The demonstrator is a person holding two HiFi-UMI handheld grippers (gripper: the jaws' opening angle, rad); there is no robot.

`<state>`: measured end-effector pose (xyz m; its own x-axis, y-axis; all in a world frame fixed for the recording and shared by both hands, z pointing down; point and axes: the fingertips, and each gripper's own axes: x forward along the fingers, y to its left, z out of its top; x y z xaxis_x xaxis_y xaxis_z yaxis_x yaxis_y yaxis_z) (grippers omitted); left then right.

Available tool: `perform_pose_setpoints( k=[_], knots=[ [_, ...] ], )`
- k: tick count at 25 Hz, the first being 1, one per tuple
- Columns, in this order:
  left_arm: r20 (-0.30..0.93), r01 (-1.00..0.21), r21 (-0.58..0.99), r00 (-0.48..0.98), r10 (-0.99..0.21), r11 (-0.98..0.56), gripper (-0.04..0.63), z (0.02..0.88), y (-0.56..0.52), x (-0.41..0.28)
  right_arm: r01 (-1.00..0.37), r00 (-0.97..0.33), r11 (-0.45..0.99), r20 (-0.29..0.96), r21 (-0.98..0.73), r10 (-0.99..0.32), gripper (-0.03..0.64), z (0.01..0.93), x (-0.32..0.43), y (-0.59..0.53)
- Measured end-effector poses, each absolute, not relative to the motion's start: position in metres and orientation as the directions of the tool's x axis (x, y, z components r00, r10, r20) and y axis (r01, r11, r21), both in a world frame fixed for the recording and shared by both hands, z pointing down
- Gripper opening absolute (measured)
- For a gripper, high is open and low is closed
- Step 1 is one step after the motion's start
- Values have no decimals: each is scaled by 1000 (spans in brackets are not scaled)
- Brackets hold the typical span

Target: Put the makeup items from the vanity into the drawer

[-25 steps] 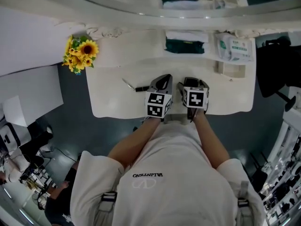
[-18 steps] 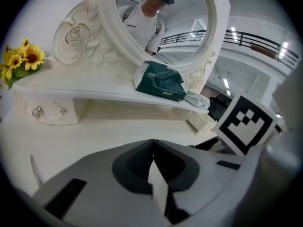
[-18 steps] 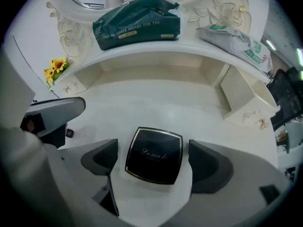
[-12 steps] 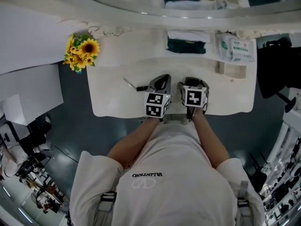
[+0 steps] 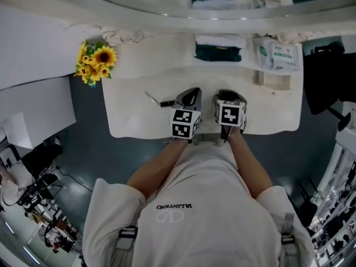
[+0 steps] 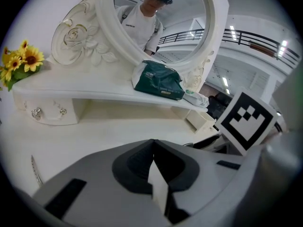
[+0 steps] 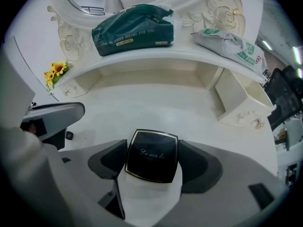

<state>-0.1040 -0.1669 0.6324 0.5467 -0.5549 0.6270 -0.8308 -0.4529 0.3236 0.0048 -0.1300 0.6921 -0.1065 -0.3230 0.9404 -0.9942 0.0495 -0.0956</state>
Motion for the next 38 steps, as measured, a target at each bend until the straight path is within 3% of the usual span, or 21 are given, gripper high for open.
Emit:
perform_pose_setpoints(
  k=[14,38],
  knots=[
    [616,-806,316,575,-538,-500,0,624,-163,-77,-990,-136,37,901,-133,-412,344,668,26,-132],
    [608,-637,337,709,-356,-694,0,606,-130,81,-967,-19,-207,848,-151,-530,344,632,143,-92]
  ],
)
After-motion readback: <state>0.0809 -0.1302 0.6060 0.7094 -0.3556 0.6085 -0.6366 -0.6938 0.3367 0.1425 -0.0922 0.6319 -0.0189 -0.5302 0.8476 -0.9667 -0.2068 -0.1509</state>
